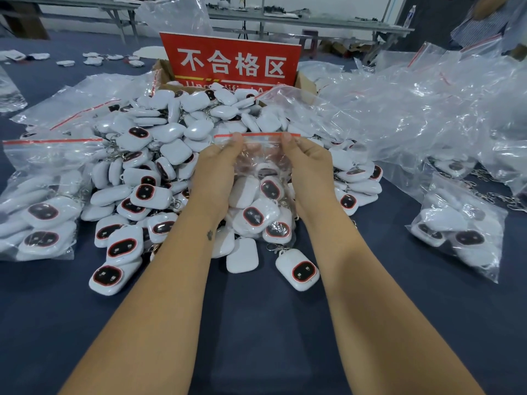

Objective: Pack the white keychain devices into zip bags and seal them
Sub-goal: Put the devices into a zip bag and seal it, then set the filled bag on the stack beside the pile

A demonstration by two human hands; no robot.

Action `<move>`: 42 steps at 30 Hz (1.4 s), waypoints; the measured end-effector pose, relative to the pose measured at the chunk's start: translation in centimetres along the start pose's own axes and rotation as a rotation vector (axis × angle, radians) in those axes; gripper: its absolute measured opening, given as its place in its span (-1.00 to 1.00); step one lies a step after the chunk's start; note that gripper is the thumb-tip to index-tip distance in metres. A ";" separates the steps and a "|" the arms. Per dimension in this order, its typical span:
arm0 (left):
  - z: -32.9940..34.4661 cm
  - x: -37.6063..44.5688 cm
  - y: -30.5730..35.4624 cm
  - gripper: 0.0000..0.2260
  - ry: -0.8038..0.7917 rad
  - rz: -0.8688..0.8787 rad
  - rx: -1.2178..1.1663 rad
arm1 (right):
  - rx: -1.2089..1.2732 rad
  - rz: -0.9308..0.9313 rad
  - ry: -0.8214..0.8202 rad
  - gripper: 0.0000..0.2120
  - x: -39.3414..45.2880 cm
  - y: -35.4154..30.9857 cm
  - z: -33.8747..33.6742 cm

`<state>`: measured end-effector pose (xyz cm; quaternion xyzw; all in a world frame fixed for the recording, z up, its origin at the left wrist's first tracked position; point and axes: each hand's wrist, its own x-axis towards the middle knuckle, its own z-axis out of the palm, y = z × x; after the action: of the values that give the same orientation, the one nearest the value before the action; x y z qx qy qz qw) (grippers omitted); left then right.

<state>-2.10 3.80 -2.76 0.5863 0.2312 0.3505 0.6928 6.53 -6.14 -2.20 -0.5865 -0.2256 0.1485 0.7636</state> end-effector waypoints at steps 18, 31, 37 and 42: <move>-4.7 -2.2 6.1 -0.78 0.064 0.138 0.050 | 0.092 -0.191 -0.098 -0.71 -2.7 -6.9 8.2; -21.1 -0.1 9.0 -0.86 0.464 0.019 0.819 | -1.118 -0.512 -0.702 -0.30 -10.9 2.7 17.3; -15.8 -1.0 7.6 -0.43 0.674 0.327 1.434 | -1.420 -0.580 -0.681 -0.20 -8.9 4.3 16.3; -12.6 -1.3 4.1 -0.52 0.469 0.457 1.531 | -1.369 -0.672 -0.688 -0.46 -7.1 3.7 13.6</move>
<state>-13.06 11.26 -1.47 0.8397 0.4191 0.3416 -0.0517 -6.42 2.65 -4.11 -0.7444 -0.6492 -0.0861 0.1307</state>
